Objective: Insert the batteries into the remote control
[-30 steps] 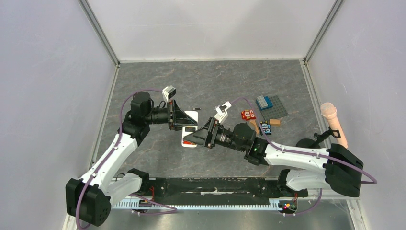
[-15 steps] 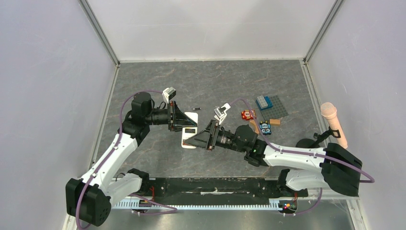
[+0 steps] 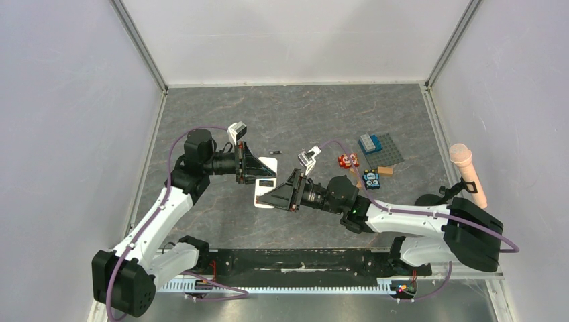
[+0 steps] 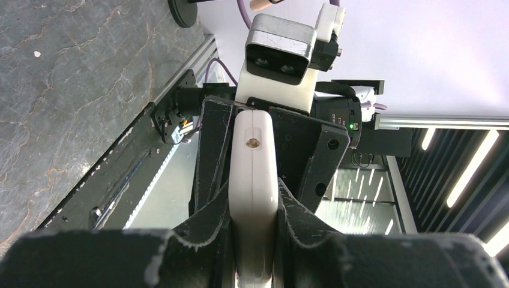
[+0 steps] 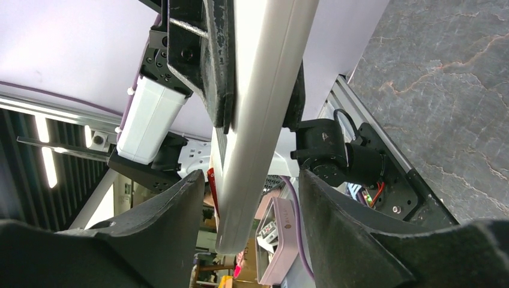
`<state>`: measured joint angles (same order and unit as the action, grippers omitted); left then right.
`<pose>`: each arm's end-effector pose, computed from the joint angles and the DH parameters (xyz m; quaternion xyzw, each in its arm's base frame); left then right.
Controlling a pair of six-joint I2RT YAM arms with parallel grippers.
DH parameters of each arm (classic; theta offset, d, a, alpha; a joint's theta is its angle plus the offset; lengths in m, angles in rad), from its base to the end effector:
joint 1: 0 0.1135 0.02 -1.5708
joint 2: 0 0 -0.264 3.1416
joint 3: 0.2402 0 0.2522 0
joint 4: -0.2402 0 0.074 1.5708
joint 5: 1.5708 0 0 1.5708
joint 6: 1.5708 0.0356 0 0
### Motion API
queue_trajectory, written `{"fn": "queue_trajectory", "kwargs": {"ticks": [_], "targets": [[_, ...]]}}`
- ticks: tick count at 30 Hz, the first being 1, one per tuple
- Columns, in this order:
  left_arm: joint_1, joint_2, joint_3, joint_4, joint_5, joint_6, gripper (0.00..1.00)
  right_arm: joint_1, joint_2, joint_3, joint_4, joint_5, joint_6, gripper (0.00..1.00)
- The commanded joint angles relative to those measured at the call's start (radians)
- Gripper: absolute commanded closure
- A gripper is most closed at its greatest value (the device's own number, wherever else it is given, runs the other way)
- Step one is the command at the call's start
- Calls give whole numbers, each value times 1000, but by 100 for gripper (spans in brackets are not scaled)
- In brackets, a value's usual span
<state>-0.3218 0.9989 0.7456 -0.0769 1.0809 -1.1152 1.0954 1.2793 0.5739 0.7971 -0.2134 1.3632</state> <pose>0.1942 -0.0978 0.3028 0.0063 0.7591 -0.6433 0.0996 0.1205 0.2505 0.2632 0.0115 0.6746 0.7162 0.1784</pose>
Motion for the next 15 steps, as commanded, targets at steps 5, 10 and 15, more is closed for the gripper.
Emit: {"fn": "queue_trajectory", "kwargs": {"ticks": [5,10,15], "targets": [[1,-24,0,0,29,40,98,0,17,-6,64,-18,29,47],[2,-20,3,1,25,35,98,0,11,-17,71,-29,17,55],[1,-18,5,1,23,34,98,-1,9,-28,68,-35,10,67]]}}
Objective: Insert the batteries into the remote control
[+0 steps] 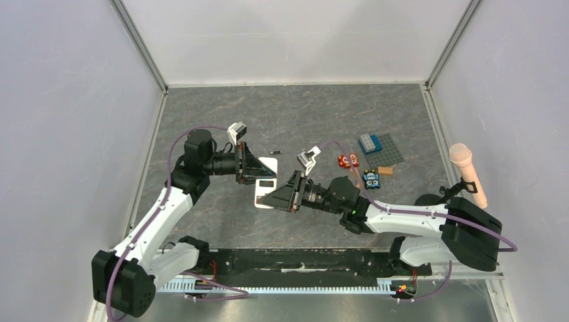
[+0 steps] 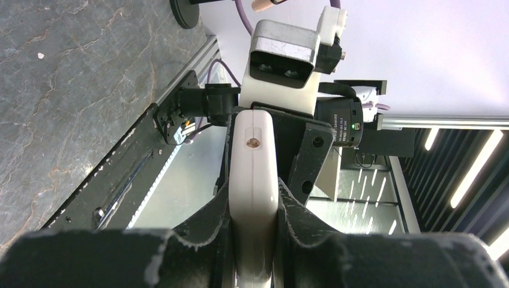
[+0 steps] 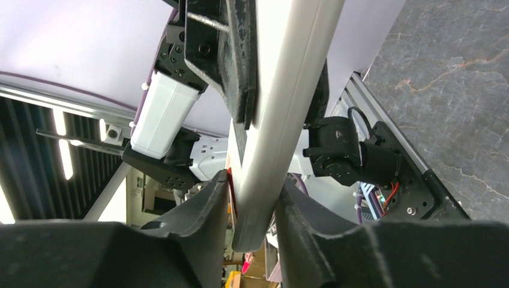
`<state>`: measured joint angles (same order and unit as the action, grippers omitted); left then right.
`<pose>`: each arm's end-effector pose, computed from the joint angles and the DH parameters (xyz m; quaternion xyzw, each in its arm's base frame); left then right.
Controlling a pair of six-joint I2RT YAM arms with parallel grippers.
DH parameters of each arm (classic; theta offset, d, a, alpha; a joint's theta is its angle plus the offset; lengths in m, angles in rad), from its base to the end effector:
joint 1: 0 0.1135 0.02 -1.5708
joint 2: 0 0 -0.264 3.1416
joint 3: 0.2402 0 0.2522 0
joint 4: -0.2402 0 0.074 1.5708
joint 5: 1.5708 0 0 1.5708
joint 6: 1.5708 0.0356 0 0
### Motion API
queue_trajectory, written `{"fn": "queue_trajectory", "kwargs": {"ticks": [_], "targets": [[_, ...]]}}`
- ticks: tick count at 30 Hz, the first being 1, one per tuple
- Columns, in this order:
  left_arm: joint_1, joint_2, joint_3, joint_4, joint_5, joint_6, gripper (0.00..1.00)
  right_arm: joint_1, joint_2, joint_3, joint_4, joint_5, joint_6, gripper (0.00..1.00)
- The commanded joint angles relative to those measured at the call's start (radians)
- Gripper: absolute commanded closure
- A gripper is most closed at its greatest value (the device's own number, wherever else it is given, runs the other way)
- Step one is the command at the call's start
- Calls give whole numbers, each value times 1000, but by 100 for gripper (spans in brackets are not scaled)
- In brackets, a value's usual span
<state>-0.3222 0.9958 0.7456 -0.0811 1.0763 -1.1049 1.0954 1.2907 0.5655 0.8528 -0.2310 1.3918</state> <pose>0.1936 -0.0977 0.3030 0.0086 0.7597 -0.6419 0.1040 0.1199 0.2508 0.2635 0.0113 0.6618 0.7307 0.1676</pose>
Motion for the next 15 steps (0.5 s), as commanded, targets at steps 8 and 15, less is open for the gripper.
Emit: {"fn": "queue_trajectory", "kwargs": {"ticks": [8,15], "targets": [[2,-15,6,4,27,25,98,0,7,-12,19,-32,-14,80],[3,-14,10,1,16,65,98,-5,-55,-1,-43,8,-48,27]]}}
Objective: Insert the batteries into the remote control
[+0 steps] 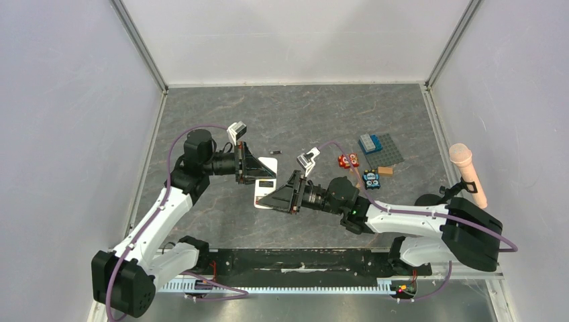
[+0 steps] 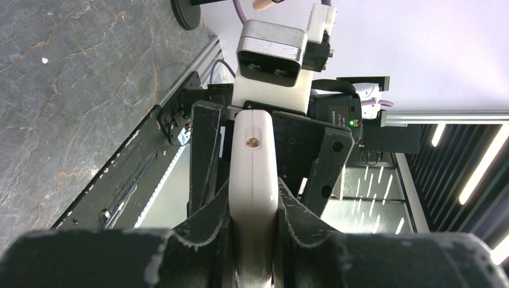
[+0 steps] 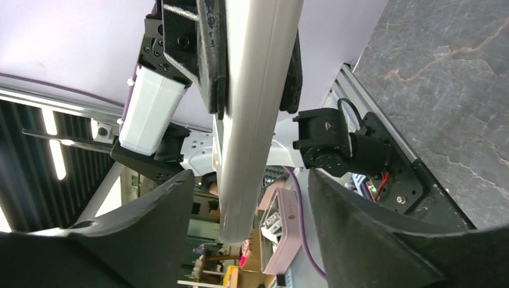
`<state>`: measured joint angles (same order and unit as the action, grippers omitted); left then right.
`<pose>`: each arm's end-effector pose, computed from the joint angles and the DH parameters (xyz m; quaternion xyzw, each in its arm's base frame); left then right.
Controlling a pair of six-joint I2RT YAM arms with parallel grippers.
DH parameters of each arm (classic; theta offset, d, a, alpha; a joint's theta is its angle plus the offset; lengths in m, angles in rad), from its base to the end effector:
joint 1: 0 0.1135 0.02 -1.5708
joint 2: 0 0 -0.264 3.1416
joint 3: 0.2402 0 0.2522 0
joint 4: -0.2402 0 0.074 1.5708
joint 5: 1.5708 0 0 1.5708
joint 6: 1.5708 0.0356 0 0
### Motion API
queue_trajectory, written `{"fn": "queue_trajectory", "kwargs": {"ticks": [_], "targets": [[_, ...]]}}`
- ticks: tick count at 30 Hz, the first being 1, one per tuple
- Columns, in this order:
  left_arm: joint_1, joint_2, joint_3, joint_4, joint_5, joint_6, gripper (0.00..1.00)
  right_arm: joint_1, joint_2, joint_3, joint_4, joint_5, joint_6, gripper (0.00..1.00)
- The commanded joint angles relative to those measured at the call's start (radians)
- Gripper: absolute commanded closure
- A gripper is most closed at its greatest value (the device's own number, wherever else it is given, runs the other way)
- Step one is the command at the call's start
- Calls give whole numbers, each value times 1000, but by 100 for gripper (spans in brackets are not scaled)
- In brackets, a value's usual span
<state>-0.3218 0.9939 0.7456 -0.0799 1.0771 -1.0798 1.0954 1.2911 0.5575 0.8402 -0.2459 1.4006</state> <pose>0.1933 -0.0975 0.3034 0.0191 0.7590 -0.6410 0.1130 0.1191 0.2504 0.2593 0.0107 0.6695 0.7260 0.1564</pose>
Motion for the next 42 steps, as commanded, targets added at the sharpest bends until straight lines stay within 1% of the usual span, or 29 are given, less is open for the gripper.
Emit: {"fn": "queue_trajectory", "kwargs": {"ticks": [1,4,7,9,13,16,18,21,22,24,27,30,32,33,38,42], "targets": [[4,-13,13,-1,9,52,98,-6,-75,6,-48,34,-69,22],[7,-17,20,-11,-20,96,98,-14,-129,-4,-119,69,-107,16],[17,-32,27,-52,-67,150,98,-35,-192,-23,-206,104,-143,16],[31,-55,40,-118,-120,220,98,-55,-239,-29,-304,146,-185,16],[60,-126,89,-322,-322,371,98,-113,-319,5,-575,267,-332,19],[72,-192,111,-423,-492,445,98,-164,-317,63,-734,357,-461,21],[74,-231,121,-472,-608,462,98,-193,-268,124,-784,366,-566,22],[75,-270,138,-524,-750,467,98,-216,-121,262,-837,342,-767,23],[75,-276,146,-543,-795,466,98,-227,-55,333,-870,332,-845,23],[74,-291,162,-573,-862,463,98,-245,76,460,-927,309,-996,23],[75,-313,176,-594,-923,463,98,-271,285,651,-1006,264,-1195,23],[76,-311,189,-610,-951,470,98,-293,466,821,-1076,256,-1359,22],[76,-297,195,-615,-956,473,98,-308,548,884,-1077,248,-1438,22],[76,-286,196,-617,-956,475,98,-314,579,906,-1074,214,-1472,22],[76,-216,200,-604,-907,483,98,-320,678,946,-985,190,-1606,22],[76,-179,184,-584,-848,527,98,-333,738,957,-948,120,-1680,24]]}}
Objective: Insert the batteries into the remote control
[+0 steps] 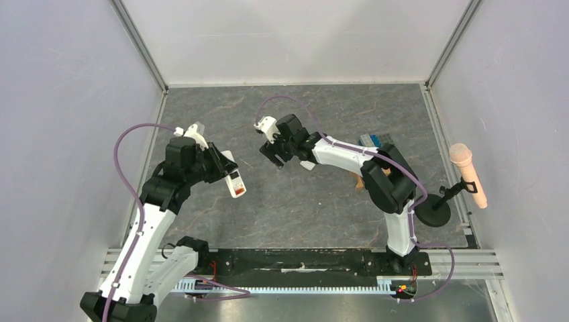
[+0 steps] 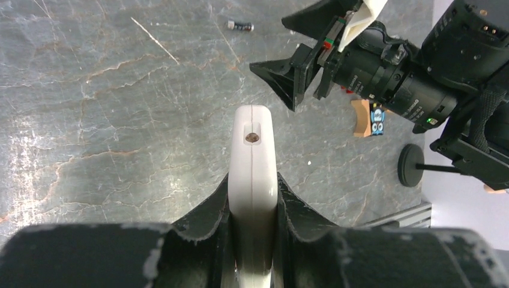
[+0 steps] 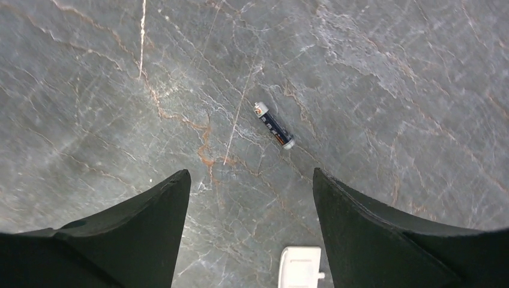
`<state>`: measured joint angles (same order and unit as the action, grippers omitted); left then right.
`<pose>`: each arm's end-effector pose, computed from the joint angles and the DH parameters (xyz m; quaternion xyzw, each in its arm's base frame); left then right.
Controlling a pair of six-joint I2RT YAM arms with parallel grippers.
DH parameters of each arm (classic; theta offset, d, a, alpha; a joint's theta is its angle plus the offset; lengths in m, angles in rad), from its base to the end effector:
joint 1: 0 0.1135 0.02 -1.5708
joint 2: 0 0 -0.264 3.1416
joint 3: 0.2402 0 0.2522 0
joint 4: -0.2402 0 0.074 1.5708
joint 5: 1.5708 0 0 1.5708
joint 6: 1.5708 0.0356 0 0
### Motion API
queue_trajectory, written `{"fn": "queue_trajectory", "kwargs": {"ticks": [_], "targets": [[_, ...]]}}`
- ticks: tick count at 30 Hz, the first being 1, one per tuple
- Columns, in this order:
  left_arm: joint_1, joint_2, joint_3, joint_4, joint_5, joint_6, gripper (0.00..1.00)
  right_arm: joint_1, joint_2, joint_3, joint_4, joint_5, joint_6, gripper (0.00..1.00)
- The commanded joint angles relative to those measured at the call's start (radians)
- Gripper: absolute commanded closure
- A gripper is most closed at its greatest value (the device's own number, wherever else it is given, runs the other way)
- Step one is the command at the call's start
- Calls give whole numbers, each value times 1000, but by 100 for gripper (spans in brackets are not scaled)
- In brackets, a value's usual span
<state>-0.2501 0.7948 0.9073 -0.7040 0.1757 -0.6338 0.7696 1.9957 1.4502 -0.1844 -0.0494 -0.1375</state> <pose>0.1557 -0.0462 0.3282 -0.1271 0.8708 -0.2704 0.3904 0.3227 0.3151 0.2052 -0.4089 0.8159 0.1483 0.3808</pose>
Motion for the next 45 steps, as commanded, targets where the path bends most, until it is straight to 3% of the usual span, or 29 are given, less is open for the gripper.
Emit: {"fn": "queue_trajectory", "kwargs": {"ticks": [1,3,9,21,22,24,25,30,34,37,39,45], "targets": [[5,28,19,42,71,95,98,-11,46,69,77,-86,-159,24],[5,39,8,51,116,118,98,-21,76,86,72,-120,-190,25],[5,28,-41,92,161,140,98,-41,182,194,10,-107,-209,46],[6,55,-62,144,182,143,98,-55,252,224,-19,-118,-219,56],[6,57,-64,146,185,141,98,-56,262,237,-28,-115,-212,60],[6,62,-63,150,189,139,98,-62,287,275,-49,-98,-170,81],[6,64,-64,150,193,138,98,-65,297,290,-58,-97,-160,86],[6,69,-59,143,203,144,98,-79,338,335,-99,-115,-144,85],[6,75,-59,145,207,148,98,-84,353,343,-136,-126,-143,73],[6,85,-60,153,210,144,98,-87,370,350,-159,-136,-136,71],[7,89,-62,158,212,141,98,-90,390,370,-184,-143,-129,74],[6,85,-69,173,225,141,98,-95,395,385,-202,-158,-90,96]]}}
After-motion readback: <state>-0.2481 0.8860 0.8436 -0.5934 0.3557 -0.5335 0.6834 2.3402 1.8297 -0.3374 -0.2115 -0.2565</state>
